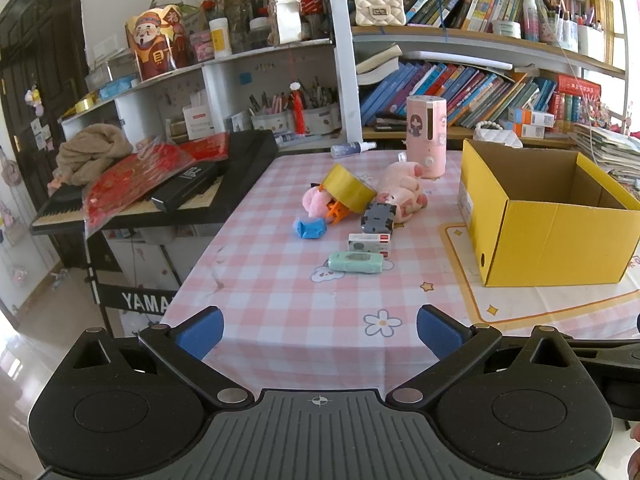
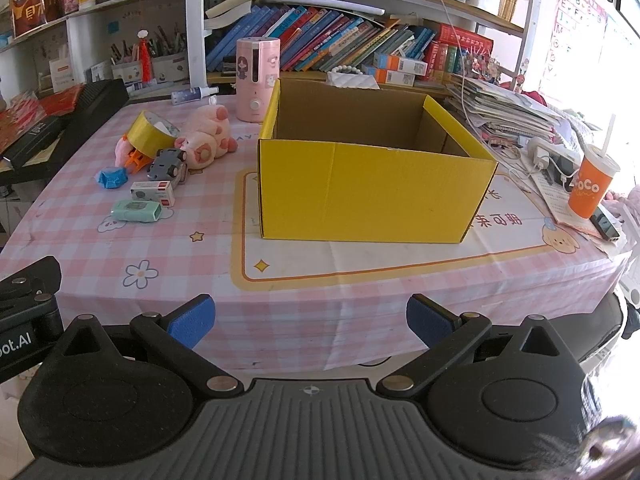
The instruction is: Organize objects
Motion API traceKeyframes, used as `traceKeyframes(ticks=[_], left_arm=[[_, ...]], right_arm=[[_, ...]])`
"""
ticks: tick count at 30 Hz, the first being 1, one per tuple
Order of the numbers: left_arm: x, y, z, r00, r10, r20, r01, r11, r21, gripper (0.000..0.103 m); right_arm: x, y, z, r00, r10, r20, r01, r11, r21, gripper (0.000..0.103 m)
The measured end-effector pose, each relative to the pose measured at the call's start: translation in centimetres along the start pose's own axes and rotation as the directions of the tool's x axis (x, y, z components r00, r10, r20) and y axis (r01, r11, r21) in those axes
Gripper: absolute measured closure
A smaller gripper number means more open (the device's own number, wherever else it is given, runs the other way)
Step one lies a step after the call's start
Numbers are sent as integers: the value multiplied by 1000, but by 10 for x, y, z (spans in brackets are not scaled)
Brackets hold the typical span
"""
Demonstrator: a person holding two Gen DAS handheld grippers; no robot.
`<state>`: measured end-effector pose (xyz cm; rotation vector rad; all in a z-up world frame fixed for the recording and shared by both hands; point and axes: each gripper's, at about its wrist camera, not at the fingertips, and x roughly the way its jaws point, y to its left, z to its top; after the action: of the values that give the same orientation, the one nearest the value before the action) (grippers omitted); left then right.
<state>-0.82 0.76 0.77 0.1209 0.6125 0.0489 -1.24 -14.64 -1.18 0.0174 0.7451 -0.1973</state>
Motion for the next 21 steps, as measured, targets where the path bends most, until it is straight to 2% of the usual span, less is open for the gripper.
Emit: traceKeyframes(ticks=[21], left_arm=[[7,8,3,1000,-8,-5,8,1000,-11,0]], right_arm=[[4,11,4,1000,4,1,-4,1000,-11,0]])
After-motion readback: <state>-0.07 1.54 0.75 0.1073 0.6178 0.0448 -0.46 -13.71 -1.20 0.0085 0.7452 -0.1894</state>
